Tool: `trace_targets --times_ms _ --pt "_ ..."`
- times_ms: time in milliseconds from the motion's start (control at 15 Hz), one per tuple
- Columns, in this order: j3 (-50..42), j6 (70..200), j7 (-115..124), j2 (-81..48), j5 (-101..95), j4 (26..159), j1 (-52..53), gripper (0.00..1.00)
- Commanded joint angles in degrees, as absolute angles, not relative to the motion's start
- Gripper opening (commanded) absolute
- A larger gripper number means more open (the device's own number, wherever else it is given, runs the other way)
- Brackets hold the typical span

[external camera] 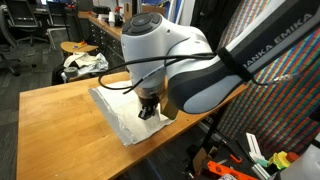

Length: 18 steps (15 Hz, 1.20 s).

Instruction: Fold the towel in half from right to left

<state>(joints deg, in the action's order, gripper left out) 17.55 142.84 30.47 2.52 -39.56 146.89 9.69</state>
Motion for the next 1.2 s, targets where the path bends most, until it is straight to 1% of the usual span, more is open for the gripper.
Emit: trace_targets --times_ms 0,467,733,1133 --pt "17.6 140.4 36.7 -0.9 -43.6 142.9 12.1 0.07" --pt "16.5 137.4 39.5 -6.4 -43.9 138.8 15.7 0.06" --pt "16.2 136.7 38.5 -7.8 -42.9 138.3 16.8 0.09" --pt "16.9 138.0 36.8 -7.7 -39.6 139.6 18.4 0.06"
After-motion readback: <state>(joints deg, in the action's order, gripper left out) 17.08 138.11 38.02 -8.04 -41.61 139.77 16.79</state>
